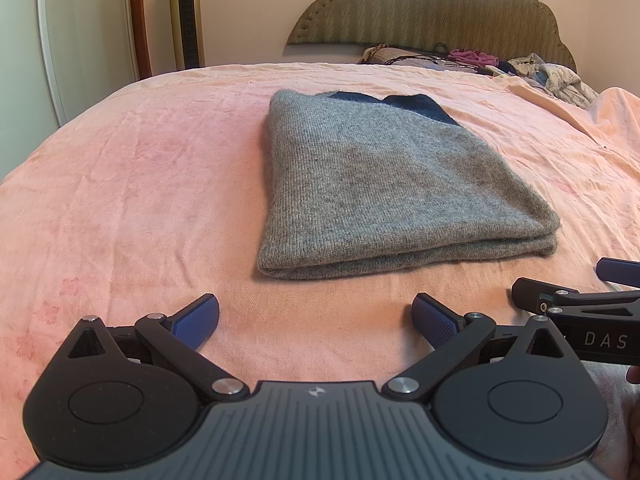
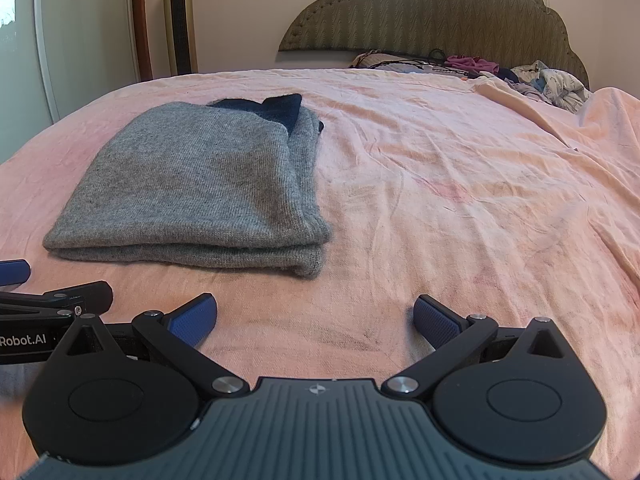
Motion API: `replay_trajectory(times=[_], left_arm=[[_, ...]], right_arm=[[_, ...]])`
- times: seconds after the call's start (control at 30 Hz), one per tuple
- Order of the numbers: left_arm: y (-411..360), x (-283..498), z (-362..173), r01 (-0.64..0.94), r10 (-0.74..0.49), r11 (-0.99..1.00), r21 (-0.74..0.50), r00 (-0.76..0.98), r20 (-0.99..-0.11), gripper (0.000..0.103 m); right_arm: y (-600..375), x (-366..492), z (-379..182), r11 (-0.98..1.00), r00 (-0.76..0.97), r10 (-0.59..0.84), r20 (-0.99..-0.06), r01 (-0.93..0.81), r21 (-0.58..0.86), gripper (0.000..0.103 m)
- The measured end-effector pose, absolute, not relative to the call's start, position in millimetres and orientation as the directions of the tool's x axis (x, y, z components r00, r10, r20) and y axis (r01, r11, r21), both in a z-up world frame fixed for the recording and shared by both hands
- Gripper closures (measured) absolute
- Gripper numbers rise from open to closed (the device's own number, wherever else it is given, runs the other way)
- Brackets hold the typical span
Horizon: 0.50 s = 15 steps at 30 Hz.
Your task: Fold small clothes
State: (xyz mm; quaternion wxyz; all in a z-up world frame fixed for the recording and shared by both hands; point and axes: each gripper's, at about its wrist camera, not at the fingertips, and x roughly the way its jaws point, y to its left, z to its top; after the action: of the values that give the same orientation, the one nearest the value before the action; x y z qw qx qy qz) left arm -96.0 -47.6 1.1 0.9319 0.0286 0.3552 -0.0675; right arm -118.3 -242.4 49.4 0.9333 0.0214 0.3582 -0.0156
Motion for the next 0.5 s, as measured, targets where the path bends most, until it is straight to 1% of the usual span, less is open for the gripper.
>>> replay_trajectory(times=[0.5], left_arm=[[-47.8, -96.3, 1.2, 0.146, -0.106, 0.989, 0.005, 0.739, -0.666, 0.0]], right_arm=[[-242.3, -118.5, 49.3, 0.999, 0.743, -0.014, -0.669, 0.045, 0.029, 0.0]])
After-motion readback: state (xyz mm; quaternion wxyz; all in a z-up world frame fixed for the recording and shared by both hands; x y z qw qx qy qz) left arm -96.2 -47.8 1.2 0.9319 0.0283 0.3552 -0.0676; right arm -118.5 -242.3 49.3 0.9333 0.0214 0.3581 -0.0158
